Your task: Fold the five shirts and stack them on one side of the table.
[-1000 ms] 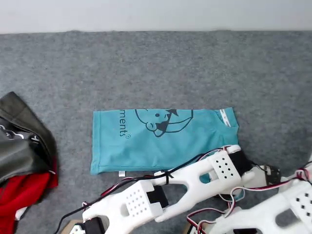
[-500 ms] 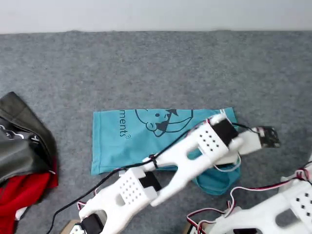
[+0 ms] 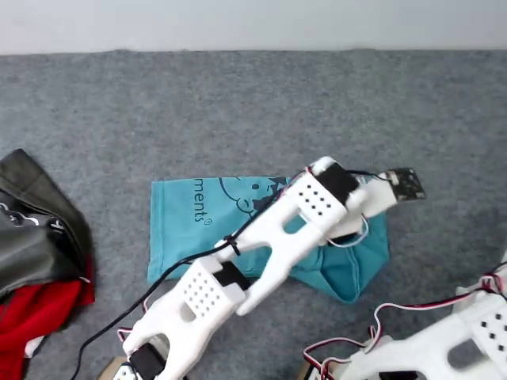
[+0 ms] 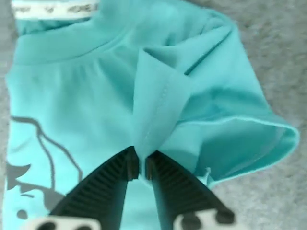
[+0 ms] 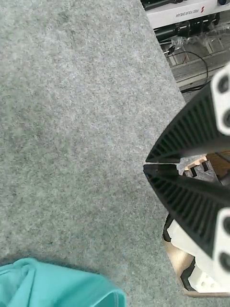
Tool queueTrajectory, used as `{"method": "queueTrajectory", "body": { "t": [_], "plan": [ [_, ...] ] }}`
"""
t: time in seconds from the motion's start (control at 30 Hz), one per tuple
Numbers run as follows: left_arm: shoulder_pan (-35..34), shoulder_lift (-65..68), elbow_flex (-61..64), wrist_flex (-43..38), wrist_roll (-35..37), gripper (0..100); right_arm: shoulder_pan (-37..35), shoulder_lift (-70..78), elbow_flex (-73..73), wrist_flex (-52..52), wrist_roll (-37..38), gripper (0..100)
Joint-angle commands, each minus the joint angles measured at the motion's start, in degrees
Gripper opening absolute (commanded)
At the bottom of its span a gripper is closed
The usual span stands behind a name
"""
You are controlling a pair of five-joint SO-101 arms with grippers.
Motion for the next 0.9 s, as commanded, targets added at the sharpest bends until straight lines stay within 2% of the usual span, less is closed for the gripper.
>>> {"method": "queueTrajectory", "body": {
  "t": [0.0, 0.13, 0.37, 0.63, 0.87],
  "plan": [
    [-2.5, -0.9, -2.0, -3.4, -0.1, 2, 0.5, -0.9, -0.5, -0.4, 0.6, 0.9],
    [-4.0, -0.8, -1.8, -4.8, 0.0, 3, 0.5, -0.9, -0.5, -0.4, 0.6, 0.9],
    [-5.8, -0.8, 0.4, -4.8, 0.1, 20, 0.5, -0.9, -0.5, -0.4, 0.6, 0.9],
    [-7.6, -0.8, 6.5, -9.4, 0.2, 20, 0.5, -0.9, -0.5, -0.4, 0.6, 0.9],
    [-11.2, -1.5, 1.2, -6.7, 0.1, 20, 0.5, -0.9, -0.5, -0.4, 0.6, 0.9]
  ]
}}
